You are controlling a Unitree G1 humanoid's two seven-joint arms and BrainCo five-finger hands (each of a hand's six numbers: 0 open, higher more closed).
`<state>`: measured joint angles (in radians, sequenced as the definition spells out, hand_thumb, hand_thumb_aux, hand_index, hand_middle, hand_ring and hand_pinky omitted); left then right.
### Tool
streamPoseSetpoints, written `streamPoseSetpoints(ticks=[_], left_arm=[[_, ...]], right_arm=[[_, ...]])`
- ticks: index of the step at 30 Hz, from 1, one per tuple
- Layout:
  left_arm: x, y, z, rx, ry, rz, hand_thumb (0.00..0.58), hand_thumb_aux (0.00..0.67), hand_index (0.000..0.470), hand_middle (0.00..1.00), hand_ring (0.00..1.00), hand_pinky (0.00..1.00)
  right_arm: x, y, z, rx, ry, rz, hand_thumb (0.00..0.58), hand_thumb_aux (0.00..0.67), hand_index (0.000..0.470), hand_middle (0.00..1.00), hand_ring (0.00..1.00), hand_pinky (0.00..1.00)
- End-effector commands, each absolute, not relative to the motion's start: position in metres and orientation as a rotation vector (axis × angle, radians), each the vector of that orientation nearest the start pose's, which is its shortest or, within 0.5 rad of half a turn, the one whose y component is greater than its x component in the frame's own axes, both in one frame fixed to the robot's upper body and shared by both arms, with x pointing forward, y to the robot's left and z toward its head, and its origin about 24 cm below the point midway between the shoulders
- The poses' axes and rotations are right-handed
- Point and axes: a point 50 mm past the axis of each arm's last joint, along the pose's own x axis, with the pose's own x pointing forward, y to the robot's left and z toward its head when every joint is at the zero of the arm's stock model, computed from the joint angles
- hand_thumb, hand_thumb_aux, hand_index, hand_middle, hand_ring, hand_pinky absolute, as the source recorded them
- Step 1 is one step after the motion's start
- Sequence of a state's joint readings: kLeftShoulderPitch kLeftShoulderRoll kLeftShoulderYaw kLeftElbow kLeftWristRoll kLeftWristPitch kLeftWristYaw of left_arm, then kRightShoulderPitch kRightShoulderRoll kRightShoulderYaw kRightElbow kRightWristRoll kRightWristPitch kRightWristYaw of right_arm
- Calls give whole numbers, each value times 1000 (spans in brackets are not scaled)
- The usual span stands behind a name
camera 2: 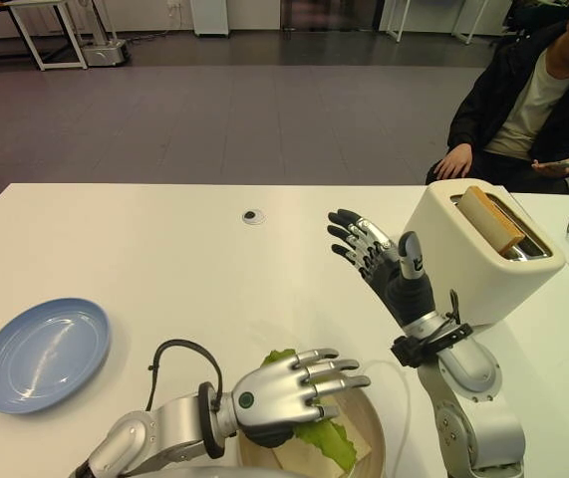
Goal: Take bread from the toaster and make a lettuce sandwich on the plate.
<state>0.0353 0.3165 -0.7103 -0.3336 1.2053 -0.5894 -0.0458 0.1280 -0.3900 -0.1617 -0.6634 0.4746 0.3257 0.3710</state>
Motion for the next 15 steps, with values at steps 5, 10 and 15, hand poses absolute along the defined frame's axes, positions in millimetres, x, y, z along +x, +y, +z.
streamPoseSetpoints(ticks=[5,10,15], left_arm=[[120,4,50,1212,-1126,-1182,268,179,125,0,0,0],[129,7,52,1235,-1126,-1125,0,0,0,0,0,0],[140,13,58,1262,-1129,-1068,0,0,0,0,0,0]], right_arm=[[212,-181,156,-5,-223,491,0,0,0,0,0,0],[214,-180,155,-2,-224,496,0,0,0,0,0,0],[214,-179,155,0,-223,497,0,0,0,0,0,0]])
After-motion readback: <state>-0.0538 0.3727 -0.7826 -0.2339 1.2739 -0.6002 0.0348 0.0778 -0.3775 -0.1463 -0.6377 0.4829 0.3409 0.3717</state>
